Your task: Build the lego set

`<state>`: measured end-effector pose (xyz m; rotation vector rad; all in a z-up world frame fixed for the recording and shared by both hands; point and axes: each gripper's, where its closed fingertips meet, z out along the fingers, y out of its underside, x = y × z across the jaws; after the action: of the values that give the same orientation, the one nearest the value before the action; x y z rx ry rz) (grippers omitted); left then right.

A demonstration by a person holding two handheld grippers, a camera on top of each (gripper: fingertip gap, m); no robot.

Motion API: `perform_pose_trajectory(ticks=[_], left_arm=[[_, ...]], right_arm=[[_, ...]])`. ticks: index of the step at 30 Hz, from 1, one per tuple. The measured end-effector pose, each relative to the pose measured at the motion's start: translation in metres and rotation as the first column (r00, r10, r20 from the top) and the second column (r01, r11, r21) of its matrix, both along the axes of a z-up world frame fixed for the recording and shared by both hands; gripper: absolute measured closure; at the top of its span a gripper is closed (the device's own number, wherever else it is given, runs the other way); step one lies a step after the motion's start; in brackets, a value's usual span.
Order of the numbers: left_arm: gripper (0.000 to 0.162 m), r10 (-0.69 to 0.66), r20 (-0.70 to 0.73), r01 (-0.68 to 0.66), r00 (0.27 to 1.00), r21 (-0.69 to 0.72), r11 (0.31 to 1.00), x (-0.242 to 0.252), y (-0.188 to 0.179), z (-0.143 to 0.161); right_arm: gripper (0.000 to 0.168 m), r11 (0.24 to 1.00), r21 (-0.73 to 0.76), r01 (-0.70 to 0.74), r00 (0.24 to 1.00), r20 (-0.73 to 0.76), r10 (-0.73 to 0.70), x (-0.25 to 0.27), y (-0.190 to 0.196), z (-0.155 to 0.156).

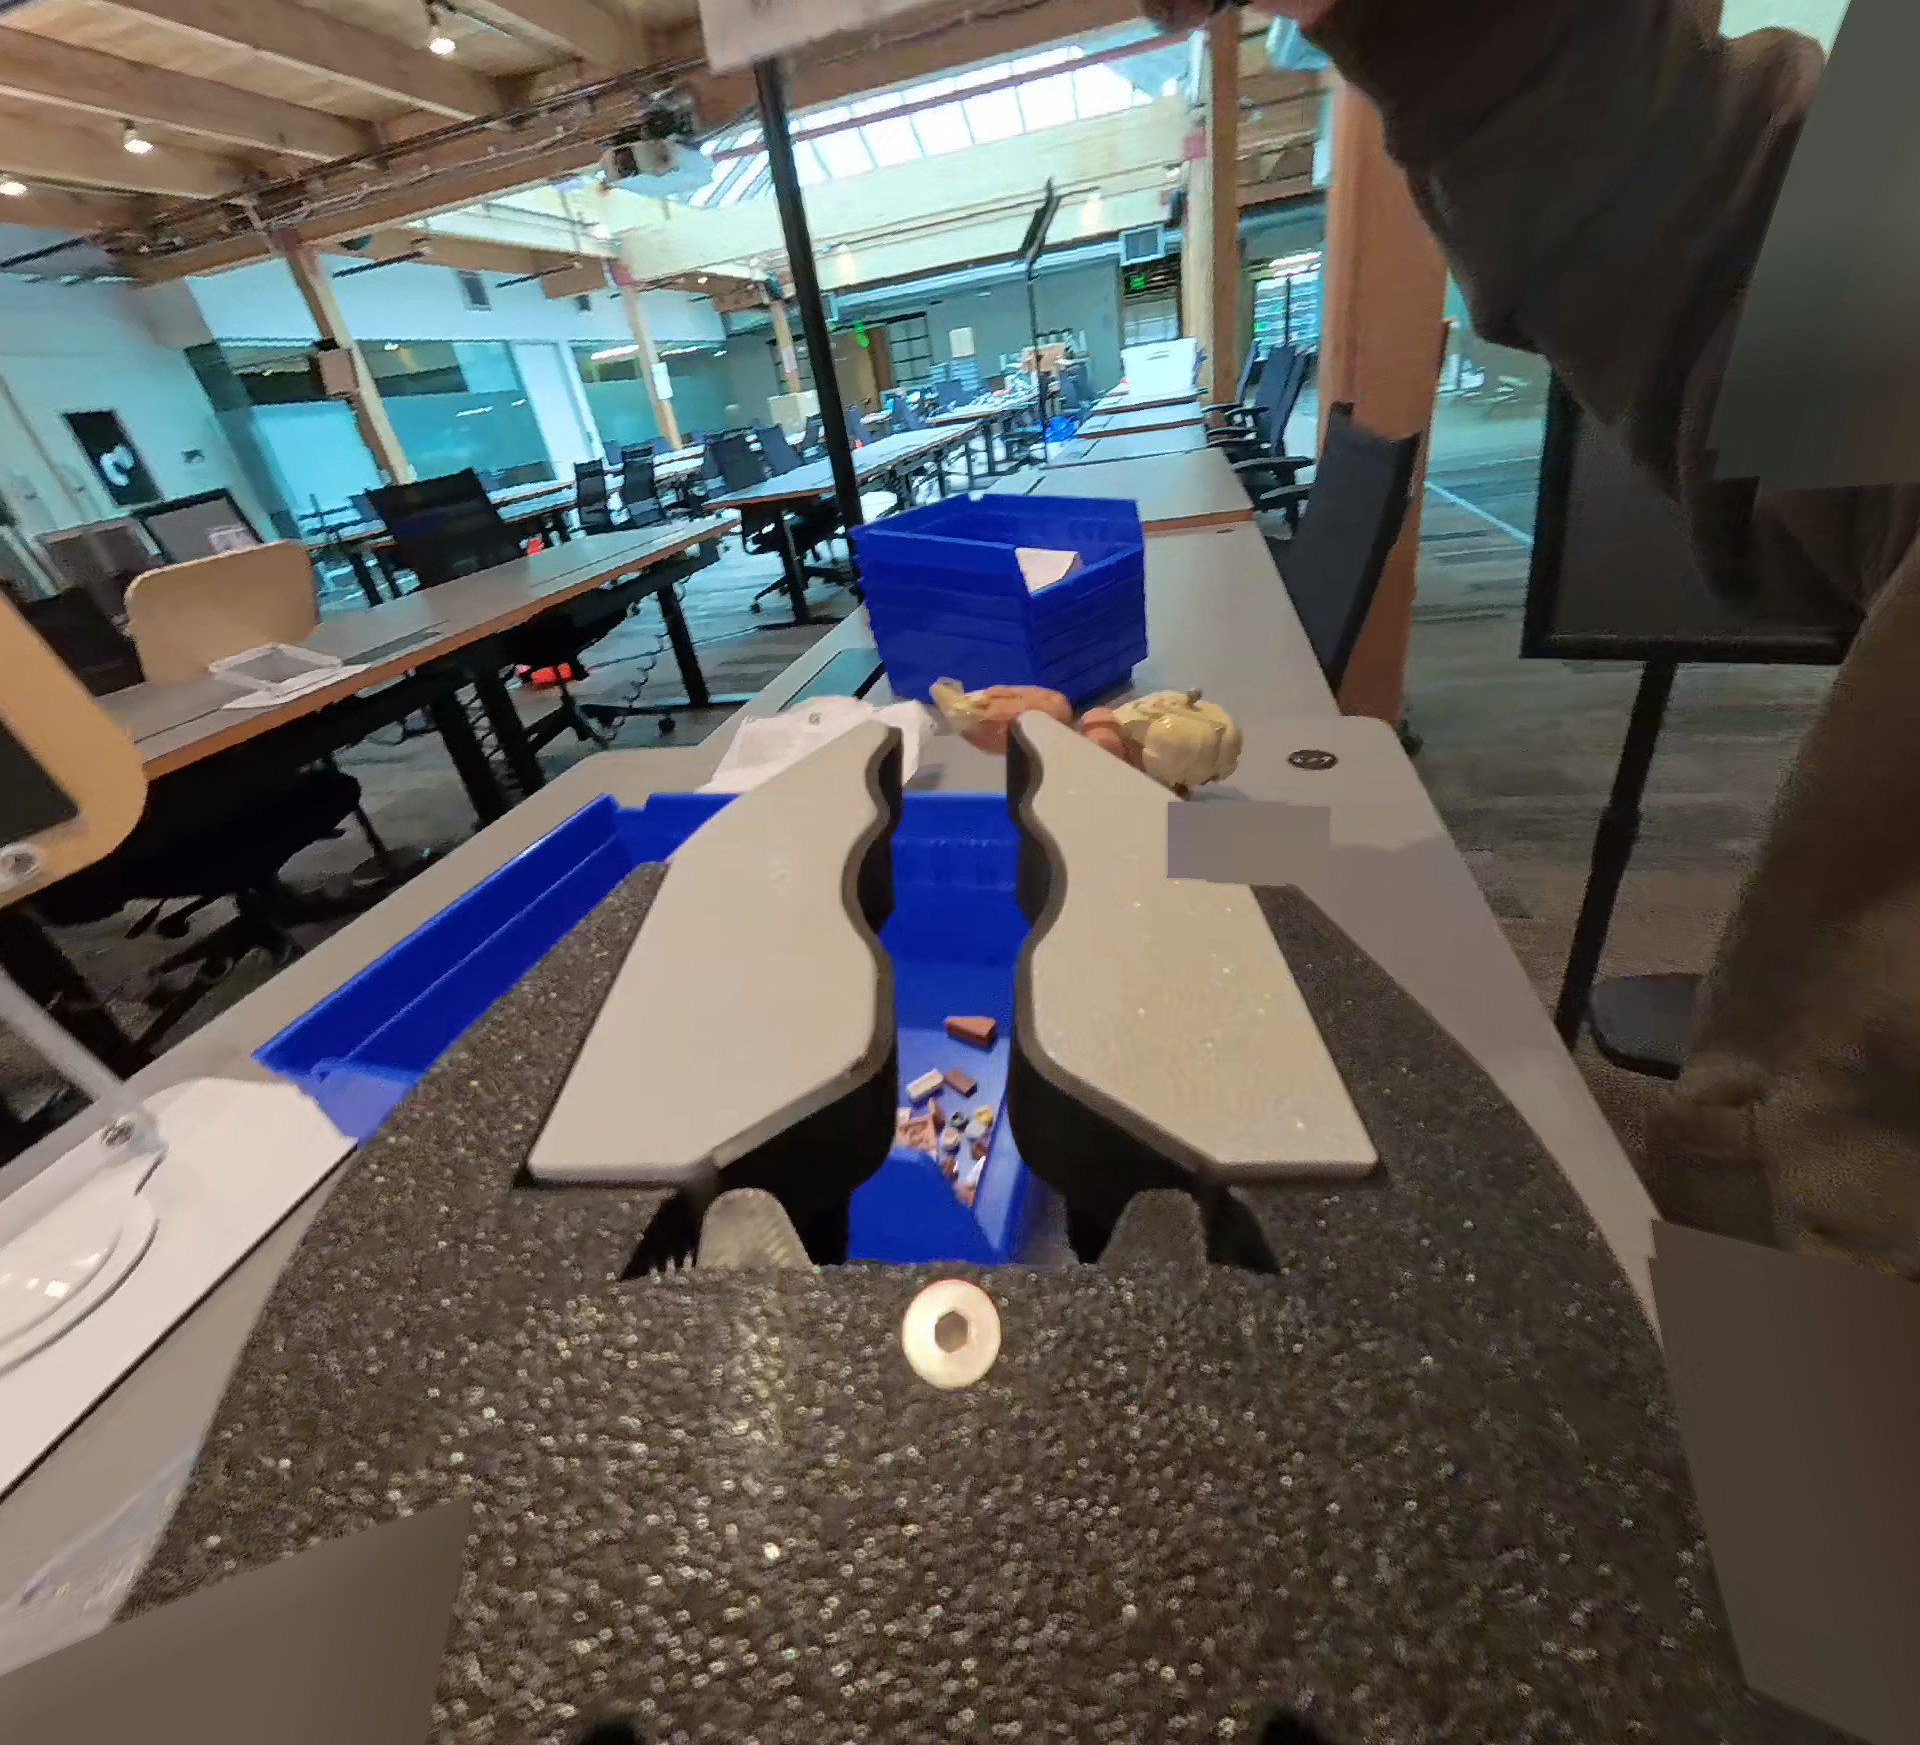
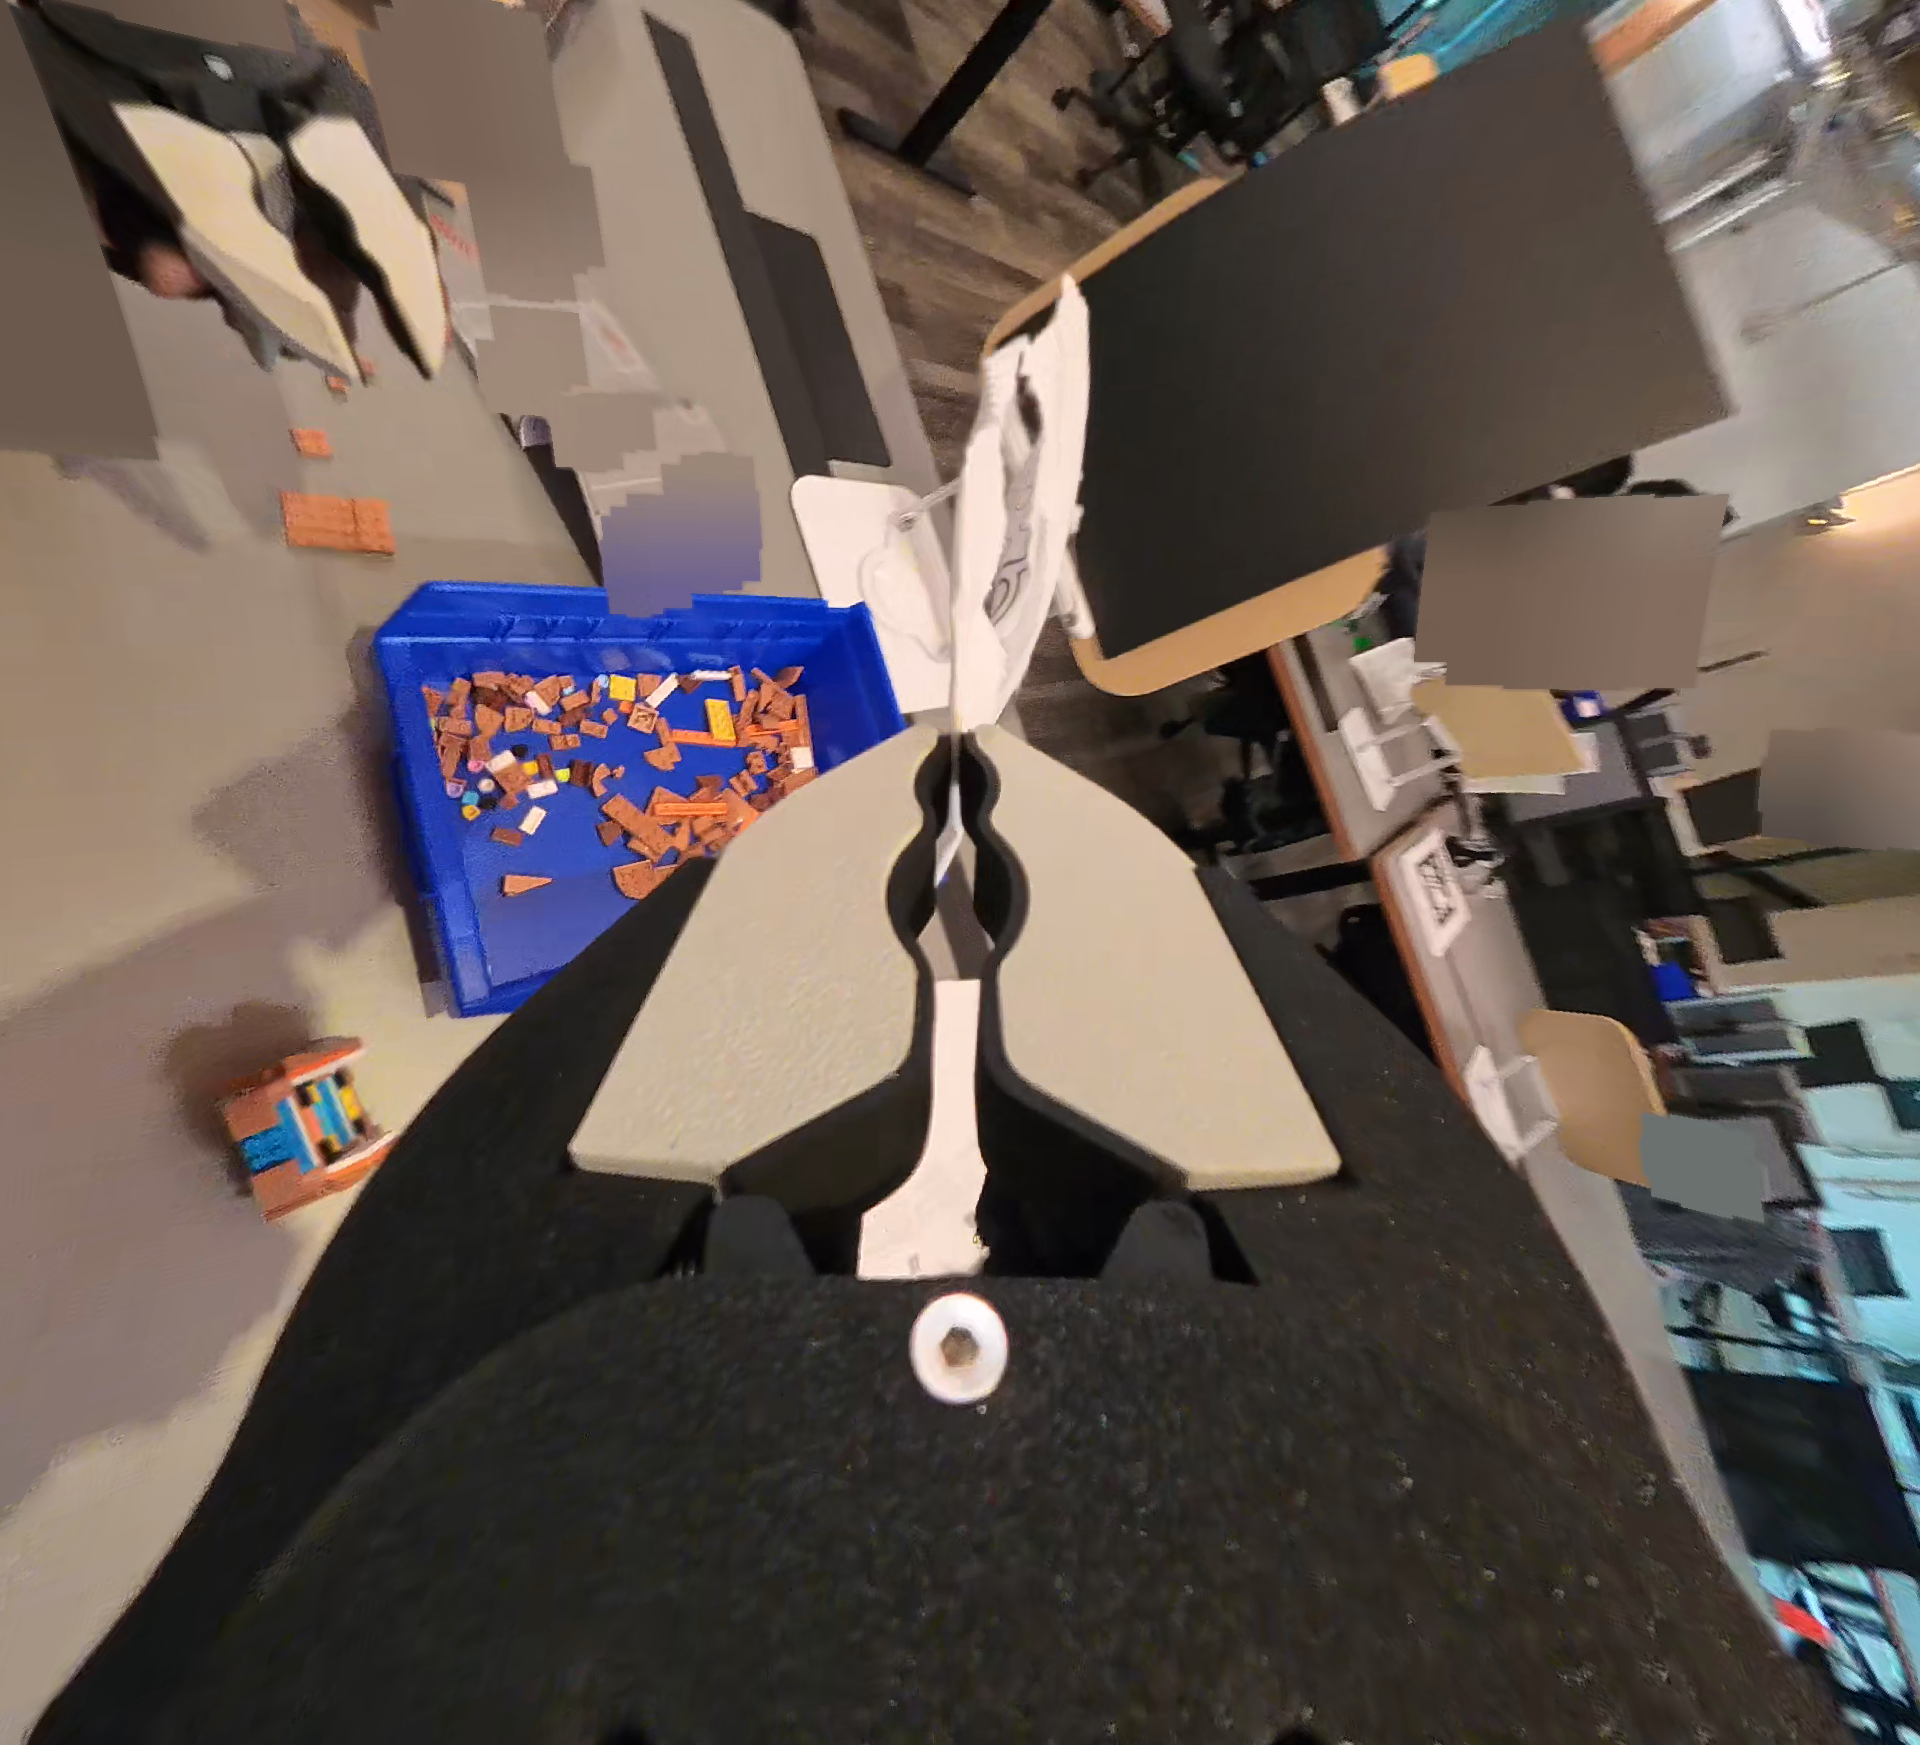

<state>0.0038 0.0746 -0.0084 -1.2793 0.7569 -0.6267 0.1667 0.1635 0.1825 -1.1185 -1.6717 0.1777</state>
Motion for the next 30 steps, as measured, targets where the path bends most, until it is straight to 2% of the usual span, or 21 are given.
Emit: perform_pose_trajectory(ticks=[4, 9, 14, 19, 22, 24, 30], left_arm=[[0.143, -0.08, 0.01, 0.08, 0.997, 0.024, 0.997, 0.018, -0.008, 0.017], [0.143, -0.165, -0.012, 0.166, 0.986, 0.043, 0.985, 0.036, -0.02, 0.02], [0.144, -0.204, -0.011, 0.204, 0.979, 0.07, 0.976, 0.043, -0.03, 0.028], [0.144, -0.2, -0.021, 0.201, 0.98, 0.087, 0.976, 0.04, -0.036, 0.031], [0.145, -0.194, -0.028, 0.196, 0.981, 0.092, 0.976, 0.039, -0.036, 0.032], [0.145, -0.19, -0.032, 0.193, 0.981, 0.094, 0.977, 0.039, -0.036, 0.031], [0.145, -0.179, -0.046, 0.182, 0.983, 0.081, 0.98, 0.04, -0.03, 0.023]], right_arm=[[0.168, 0.997, 0.048, 0.053, 0.998, -0.048, -0.051, 0.029, -0.046, 0.044], [0.168, 0.99, 0.073, 0.118, 0.989, -0.097, -0.11, 0.056, -0.088, 0.071], [0.168, 0.985, 0.086, 0.148, 0.985, -0.102, -0.139, 0.061, -0.111, 0.079], [0.168, 0.981, 0.093, 0.169, 0.984, -0.076, -0.163, 0.057, -0.108, 0.067], [0.168, 0.976, 0.057, 0.21, 0.978, -0.025, -0.209, 0.056, -0.088, 0.036], [0.168, 0.962, 0.02, 0.274, 0.961, 0.033, -0.274, 0.056, -0.06, 0.0], [0.168, 0.85, -0.117, 0.513, 0.843, 0.253, -0.474, 0.062, 0.048, -0.153]])
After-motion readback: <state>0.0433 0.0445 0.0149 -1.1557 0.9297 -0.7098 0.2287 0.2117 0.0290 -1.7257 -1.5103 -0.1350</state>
